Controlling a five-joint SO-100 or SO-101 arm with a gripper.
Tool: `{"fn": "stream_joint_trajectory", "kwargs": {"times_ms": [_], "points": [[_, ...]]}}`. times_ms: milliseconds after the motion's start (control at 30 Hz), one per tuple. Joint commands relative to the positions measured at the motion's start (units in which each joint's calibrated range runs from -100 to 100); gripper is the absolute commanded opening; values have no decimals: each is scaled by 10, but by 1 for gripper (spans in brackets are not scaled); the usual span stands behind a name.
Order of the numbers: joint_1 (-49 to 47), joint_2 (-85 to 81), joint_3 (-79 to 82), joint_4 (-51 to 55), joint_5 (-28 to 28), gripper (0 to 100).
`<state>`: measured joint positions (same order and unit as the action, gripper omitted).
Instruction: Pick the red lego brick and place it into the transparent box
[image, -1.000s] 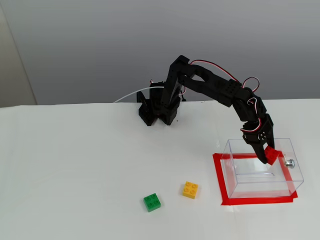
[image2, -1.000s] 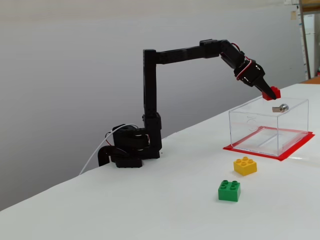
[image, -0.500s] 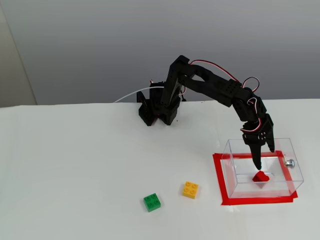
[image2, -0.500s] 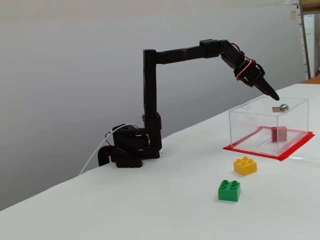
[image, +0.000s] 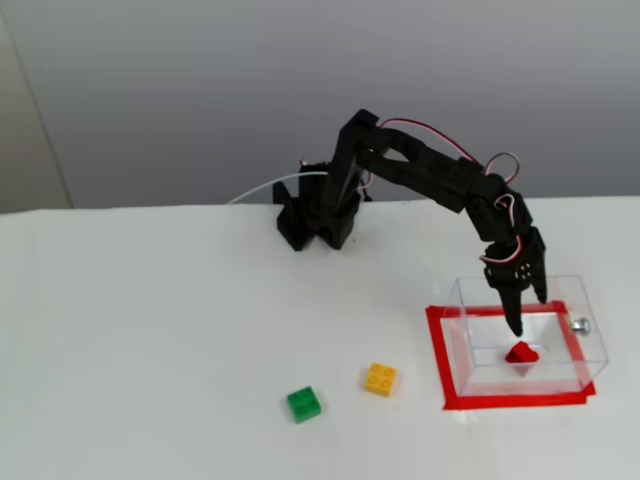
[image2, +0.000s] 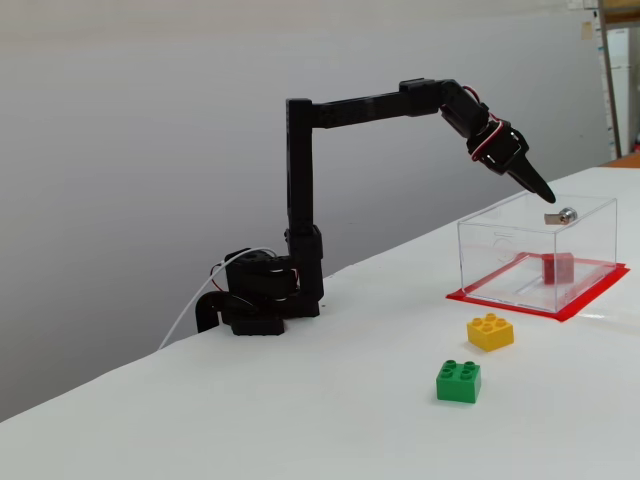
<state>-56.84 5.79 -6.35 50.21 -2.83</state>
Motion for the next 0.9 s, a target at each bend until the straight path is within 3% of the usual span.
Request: {"fn": "stream_joint_trajectory", "kwargs": {"times_ms": [0,167,867], "points": [[18,-30,-9,4,-1,14],[53,-57,-9,3,3,1],[218,-282,-2,4,4,1]]}}
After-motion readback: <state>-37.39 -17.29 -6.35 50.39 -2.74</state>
